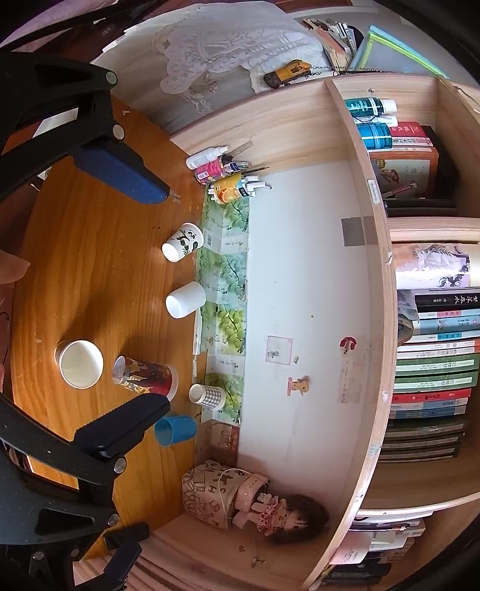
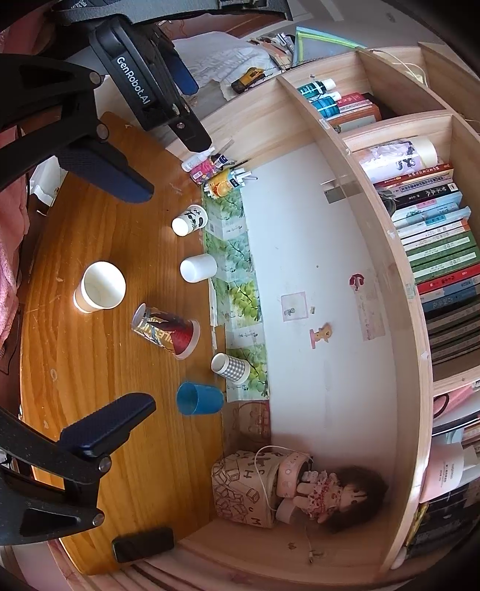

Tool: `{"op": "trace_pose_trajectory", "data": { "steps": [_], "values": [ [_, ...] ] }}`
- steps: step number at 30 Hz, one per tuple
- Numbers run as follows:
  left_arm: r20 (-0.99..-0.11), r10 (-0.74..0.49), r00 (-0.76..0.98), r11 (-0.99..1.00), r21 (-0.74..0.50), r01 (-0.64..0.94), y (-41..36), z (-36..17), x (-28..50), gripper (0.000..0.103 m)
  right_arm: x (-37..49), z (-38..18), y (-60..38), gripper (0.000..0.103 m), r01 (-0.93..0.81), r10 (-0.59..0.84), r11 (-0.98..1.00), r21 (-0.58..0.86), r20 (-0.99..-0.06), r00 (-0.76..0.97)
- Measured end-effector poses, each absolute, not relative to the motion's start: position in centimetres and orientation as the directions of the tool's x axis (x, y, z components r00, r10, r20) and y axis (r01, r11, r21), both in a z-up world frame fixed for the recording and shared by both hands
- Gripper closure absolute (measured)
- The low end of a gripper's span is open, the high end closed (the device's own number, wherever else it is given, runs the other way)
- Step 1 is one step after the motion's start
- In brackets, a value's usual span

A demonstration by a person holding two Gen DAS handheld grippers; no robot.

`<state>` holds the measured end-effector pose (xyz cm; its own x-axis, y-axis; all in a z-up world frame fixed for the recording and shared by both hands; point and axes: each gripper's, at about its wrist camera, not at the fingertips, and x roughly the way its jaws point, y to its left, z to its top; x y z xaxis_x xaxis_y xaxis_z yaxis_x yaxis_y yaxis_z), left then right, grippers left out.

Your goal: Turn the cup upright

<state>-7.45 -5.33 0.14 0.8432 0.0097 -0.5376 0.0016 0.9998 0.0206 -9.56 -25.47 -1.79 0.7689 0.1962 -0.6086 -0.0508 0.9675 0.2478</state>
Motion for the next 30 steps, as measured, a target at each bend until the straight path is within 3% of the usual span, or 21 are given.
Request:
{"op": "trace_pose_trajectory", "data": {
  "steps": [30],
  "values": [
    [-0.588,-0.007,0.809,1.0,0.005,0.013,-5.4,-1.0,-7.7,0.001,-9.4,-3.1,-24.7,0.0,-0.062,0.227,0.964,0.259,-0.676,0.701]
  ]
}}
